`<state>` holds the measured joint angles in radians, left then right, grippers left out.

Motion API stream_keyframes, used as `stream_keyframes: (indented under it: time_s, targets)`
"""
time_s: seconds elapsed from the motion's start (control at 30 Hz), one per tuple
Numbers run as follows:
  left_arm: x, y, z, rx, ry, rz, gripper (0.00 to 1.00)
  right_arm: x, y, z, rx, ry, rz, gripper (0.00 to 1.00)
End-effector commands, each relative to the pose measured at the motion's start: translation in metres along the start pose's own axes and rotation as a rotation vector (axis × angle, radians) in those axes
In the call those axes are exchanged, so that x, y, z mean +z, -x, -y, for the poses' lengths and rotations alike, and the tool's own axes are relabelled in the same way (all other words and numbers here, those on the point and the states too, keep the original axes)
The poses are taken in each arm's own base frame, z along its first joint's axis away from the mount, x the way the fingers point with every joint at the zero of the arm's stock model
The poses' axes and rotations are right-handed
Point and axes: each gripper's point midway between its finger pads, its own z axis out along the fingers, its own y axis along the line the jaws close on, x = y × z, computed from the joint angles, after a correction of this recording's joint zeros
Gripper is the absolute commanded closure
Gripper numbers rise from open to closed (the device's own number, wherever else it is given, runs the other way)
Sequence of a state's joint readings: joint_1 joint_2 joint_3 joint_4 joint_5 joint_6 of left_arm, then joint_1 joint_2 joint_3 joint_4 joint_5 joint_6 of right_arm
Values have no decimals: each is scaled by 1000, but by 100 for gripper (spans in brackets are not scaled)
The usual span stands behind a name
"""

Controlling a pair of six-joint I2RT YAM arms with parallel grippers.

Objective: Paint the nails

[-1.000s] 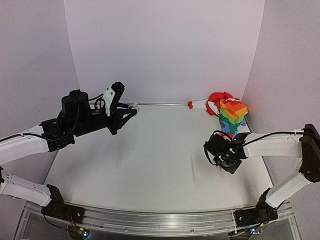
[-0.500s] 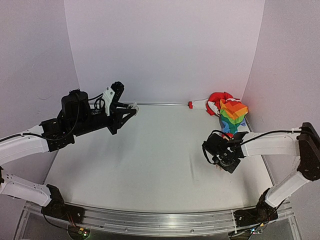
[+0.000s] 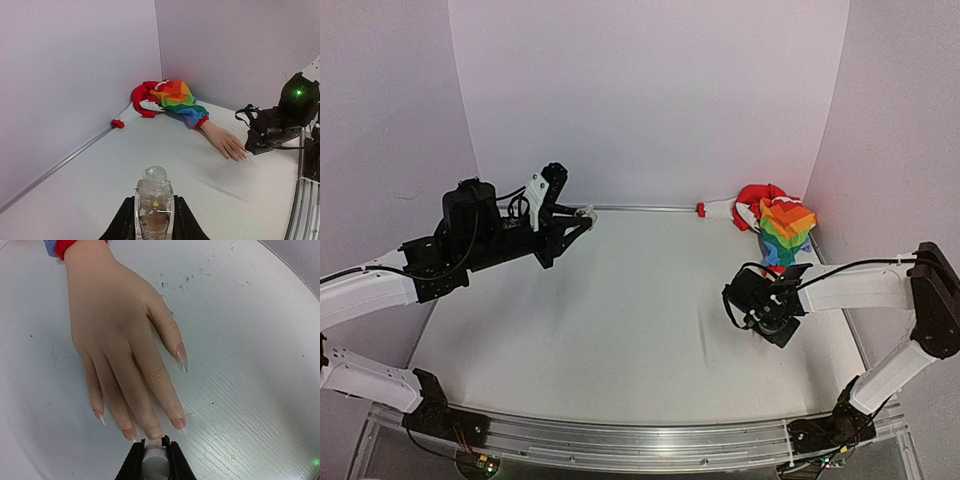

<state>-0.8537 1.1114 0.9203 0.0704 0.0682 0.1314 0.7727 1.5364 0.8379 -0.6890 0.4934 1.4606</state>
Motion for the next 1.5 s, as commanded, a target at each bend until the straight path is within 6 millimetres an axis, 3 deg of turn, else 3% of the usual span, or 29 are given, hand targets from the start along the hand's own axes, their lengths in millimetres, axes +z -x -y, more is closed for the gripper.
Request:
stream_keyframes:
  time_s: [0.0,1.47]
  targets:
    - [-8,18,-2,9,0,59,100,0,8,2,8,-26,35,100]
    - [-6,15,-2,7,-6,46,100,3,-5,11,-40,-35,-29,100]
